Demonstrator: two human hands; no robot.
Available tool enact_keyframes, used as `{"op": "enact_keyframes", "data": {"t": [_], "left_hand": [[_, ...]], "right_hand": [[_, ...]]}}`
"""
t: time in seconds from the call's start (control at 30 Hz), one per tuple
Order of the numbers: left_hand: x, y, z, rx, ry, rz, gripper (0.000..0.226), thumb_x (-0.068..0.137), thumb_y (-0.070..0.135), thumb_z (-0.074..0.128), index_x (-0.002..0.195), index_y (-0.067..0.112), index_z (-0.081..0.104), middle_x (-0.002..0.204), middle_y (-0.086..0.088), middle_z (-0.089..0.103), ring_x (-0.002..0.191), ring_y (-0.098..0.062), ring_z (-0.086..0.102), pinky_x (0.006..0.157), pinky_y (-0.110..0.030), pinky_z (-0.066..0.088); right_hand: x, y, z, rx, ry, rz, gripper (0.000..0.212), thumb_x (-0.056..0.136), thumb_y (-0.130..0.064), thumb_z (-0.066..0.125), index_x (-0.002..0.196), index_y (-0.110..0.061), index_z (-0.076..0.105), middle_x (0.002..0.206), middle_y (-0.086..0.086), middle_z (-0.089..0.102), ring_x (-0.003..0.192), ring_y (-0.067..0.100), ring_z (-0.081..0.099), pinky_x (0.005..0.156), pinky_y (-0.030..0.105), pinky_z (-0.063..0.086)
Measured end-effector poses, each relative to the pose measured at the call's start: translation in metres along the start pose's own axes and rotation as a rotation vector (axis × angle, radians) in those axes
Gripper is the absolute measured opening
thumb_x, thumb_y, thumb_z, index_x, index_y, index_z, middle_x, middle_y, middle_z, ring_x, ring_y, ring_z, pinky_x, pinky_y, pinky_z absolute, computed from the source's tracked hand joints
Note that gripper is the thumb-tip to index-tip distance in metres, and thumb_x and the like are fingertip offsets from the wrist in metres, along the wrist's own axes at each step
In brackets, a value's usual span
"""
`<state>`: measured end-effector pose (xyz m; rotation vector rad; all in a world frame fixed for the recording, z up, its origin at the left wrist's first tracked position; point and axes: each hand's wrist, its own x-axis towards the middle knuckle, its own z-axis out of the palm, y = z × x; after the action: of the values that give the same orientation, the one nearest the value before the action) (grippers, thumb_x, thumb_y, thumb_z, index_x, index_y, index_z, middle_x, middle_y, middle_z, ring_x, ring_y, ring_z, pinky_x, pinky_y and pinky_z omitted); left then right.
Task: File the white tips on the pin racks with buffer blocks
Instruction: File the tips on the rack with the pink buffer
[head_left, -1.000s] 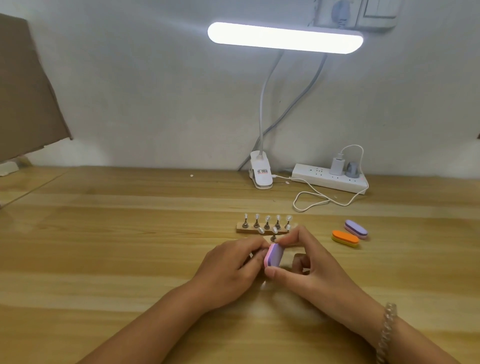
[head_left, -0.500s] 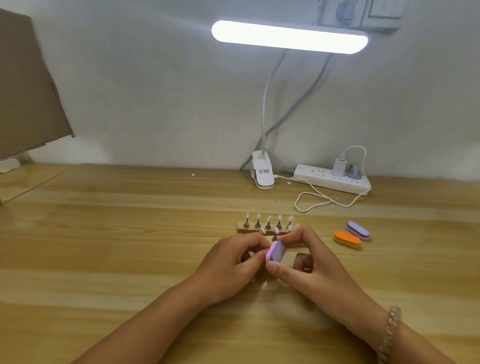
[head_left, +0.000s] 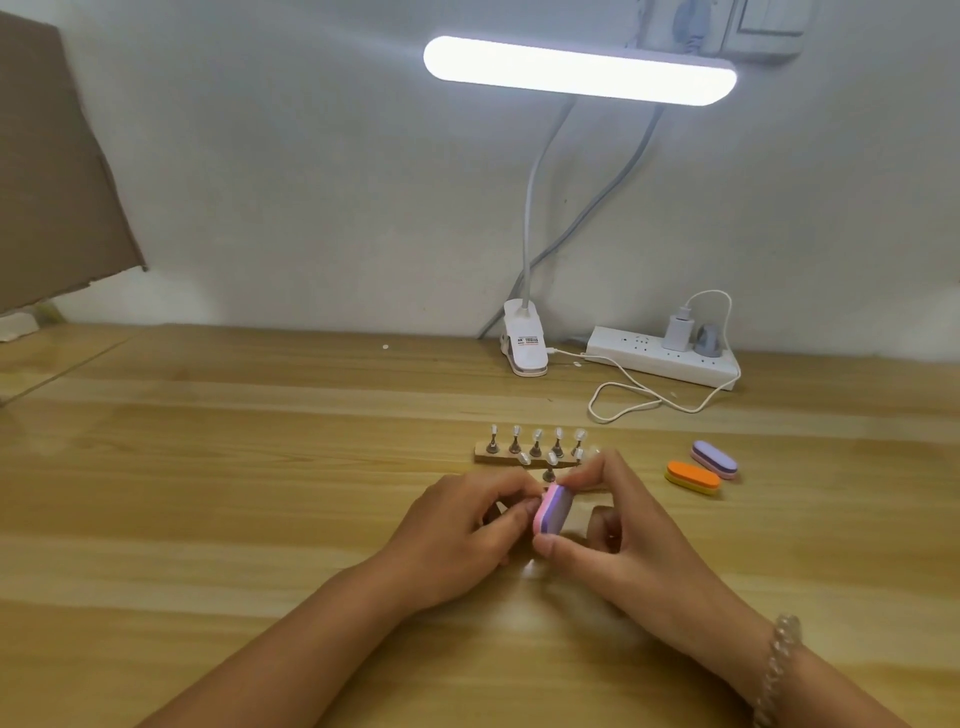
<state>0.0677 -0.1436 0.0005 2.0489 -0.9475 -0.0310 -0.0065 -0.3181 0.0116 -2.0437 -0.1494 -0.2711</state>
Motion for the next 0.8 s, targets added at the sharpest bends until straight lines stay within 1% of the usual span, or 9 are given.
{"op": "enact_keyframes", "data": {"t": [0.1,0.17,0.27,0.4,0.53,0.6,0.67,0.73,0.8], "left_hand": [[0.002,0.001,0.000,0.012,0.020,-0.001,0.017,0.094,0.031,0.051,0.083,0.041,0.059,0.070,0.024,0.059,0.057,-0.003,0.057,0.064,-0.041,0.051],[0.001,0.001,0.000,0.031,0.022,0.006,0.022,0.097,0.027,0.053,0.082,0.042,0.058,0.070,0.024,0.059,0.058,-0.003,0.058,0.064,-0.042,0.052],[0.000,0.000,0.000,0.046,0.016,0.007,0.019,0.098,0.026,0.054,0.086,0.038,0.060,0.073,0.021,0.060,0.063,-0.007,0.059,0.067,-0.046,0.053],[0.002,0.000,0.000,0.055,0.036,0.002,0.017,0.098,0.028,0.053,0.085,0.036,0.060,0.069,0.022,0.058,0.060,-0.005,0.058,0.066,-0.046,0.052],[0.001,0.000,0.001,0.069,0.033,0.011,0.020,0.098,0.027,0.053,0.084,0.041,0.058,0.073,0.022,0.059,0.062,-0.005,0.058,0.066,-0.046,0.052],[0.002,-0.001,0.001,0.050,0.050,-0.001,0.014,0.096,0.029,0.053,0.086,0.035,0.060,0.072,0.021,0.060,0.061,-0.006,0.058,0.066,-0.047,0.052],[0.002,-0.001,0.001,0.042,0.044,-0.004,0.012,0.095,0.033,0.052,0.087,0.034,0.062,0.076,0.023,0.064,0.059,-0.004,0.058,0.067,-0.045,0.053],[0.001,-0.001,0.002,0.041,0.027,0.007,0.013,0.097,0.032,0.055,0.089,0.037,0.064,0.084,0.023,0.068,0.060,-0.002,0.058,0.067,-0.043,0.054],[0.002,-0.002,0.002,0.014,0.047,0.005,0.013,0.098,0.028,0.059,0.090,0.037,0.065,0.087,0.023,0.069,0.059,-0.002,0.060,0.066,-0.040,0.055]], "right_hand": [[0.006,0.001,-0.003,0.054,0.060,0.067,0.034,0.079,-0.024,0.081,0.100,-0.022,0.054,0.058,-0.016,0.054,0.049,0.005,0.043,0.047,0.017,0.035],[0.006,0.001,-0.002,0.019,0.084,0.028,0.034,0.079,-0.020,0.081,0.100,-0.019,0.054,0.073,-0.010,0.056,0.049,0.005,0.043,0.048,0.015,0.035],[0.001,-0.002,0.000,-0.043,0.018,-0.033,0.036,0.077,-0.019,0.082,0.098,-0.020,0.053,0.089,-0.004,0.057,0.051,0.005,0.042,0.051,0.014,0.035],[0.006,-0.002,-0.003,0.019,0.090,0.065,0.034,0.079,-0.022,0.081,0.101,-0.021,0.055,0.084,-0.005,0.059,0.052,0.004,0.045,0.050,0.016,0.037],[0.001,-0.002,0.002,-0.100,0.000,-0.043,0.037,0.076,-0.018,0.083,0.099,-0.020,0.053,0.088,-0.009,0.058,0.053,0.004,0.044,0.052,0.012,0.037],[0.005,-0.002,0.000,-0.028,0.019,0.019,0.036,0.076,-0.021,0.083,0.099,-0.021,0.054,0.078,-0.015,0.063,0.052,0.001,0.045,0.052,0.012,0.038],[0.010,0.001,-0.003,0.093,0.112,0.121,0.034,0.078,-0.024,0.081,0.102,-0.024,0.057,0.088,-0.014,0.068,0.057,0.005,0.051,0.053,0.016,0.042],[0.011,0.004,-0.006,0.195,0.158,0.174,0.031,0.079,-0.028,0.079,0.102,-0.026,0.059,0.100,-0.013,0.068,0.060,0.003,0.053,0.050,0.014,0.041],[0.011,0.004,-0.008,0.333,0.196,0.221,0.029,0.077,-0.033,0.078,0.099,-0.025,0.061,0.098,-0.013,0.068,0.053,-0.001,0.050,0.044,0.012,0.035]]}}
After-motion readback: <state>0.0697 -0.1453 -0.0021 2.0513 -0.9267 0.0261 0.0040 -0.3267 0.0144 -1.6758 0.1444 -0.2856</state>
